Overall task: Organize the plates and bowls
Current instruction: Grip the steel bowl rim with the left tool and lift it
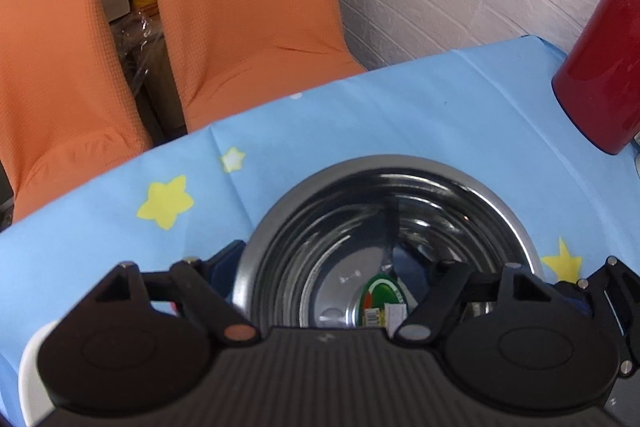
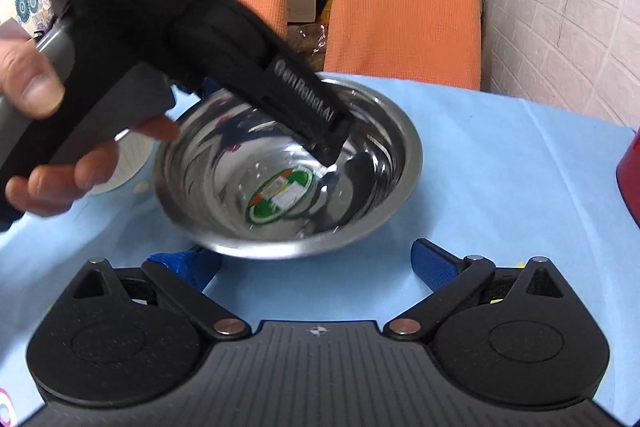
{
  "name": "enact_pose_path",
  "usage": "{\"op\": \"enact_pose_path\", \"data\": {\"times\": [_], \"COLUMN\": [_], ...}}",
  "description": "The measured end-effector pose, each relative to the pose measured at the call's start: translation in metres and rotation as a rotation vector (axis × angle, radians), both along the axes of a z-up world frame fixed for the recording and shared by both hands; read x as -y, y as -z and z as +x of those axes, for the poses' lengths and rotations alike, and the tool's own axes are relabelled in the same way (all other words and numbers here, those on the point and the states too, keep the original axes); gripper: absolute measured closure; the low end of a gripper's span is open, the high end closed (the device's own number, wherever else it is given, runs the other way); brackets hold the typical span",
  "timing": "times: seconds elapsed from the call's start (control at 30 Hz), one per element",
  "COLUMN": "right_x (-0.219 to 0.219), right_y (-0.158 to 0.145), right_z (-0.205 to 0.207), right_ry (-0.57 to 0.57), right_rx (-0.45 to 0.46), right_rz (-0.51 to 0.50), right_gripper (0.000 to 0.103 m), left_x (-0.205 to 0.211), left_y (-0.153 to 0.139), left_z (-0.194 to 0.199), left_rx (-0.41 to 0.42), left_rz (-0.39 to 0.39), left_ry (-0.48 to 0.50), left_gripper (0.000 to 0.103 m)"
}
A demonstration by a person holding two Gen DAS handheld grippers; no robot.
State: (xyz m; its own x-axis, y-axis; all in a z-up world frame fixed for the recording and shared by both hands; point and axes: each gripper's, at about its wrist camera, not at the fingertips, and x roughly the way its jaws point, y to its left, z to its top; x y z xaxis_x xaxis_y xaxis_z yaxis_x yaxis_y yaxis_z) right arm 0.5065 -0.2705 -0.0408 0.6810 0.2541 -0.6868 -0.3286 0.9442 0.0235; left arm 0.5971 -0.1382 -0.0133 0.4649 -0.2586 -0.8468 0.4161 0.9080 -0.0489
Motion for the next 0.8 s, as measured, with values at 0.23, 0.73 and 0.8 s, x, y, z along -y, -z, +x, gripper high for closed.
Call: {"op": "enact_pose_path", "data": {"times": [0.23,0.73,0.8], "right_x": [-0.012,-0.009,-0.01], "right_y": [-0.007,-0.032,-0.036], "right_z": [0.01,-0.042,-0.063], "right_ry": [-0.035,-0.048,-0.051], "right_rx": [0.048,0.056,0.051], "right_rz": [-0.014,-0.008,0.018], "right_gripper": [0.015,0.015,0.015], "left_x": [0.002,-0.014,-0.019], "left_y": [-0.003,-0.027,-0.035], "left_z": [-0.006,-0.075,-0.1], "left_rx": [-0.029,-0.009,0.006], "left_rz": [-0.013,-0.061,-0.062], "left_ry": [0.043,0.034,0.038], "left_gripper": [0.026,0.026,0.026]}}
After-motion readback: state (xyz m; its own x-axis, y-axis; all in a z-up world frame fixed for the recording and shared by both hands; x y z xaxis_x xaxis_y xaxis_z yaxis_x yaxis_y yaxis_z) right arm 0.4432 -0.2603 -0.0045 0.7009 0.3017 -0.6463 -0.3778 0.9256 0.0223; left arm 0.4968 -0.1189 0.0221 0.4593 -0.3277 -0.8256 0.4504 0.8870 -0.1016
